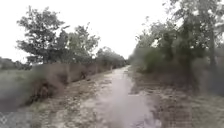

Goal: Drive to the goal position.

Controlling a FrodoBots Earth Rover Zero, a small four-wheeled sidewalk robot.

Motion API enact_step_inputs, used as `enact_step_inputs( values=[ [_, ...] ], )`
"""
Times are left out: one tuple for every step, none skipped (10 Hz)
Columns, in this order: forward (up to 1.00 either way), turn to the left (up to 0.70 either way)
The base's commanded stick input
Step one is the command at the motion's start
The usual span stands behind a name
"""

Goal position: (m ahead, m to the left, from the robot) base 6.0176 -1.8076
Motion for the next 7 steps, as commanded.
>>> enact_step_inputs(
  values=[
    [0.7,0.0],
    [0.7,0.0],
    [0.7,0.0],
    [0.7,0.0],
    [0.7,0.0],
    [0.7,0.0],
    [0.7,0.0]
  ],
)
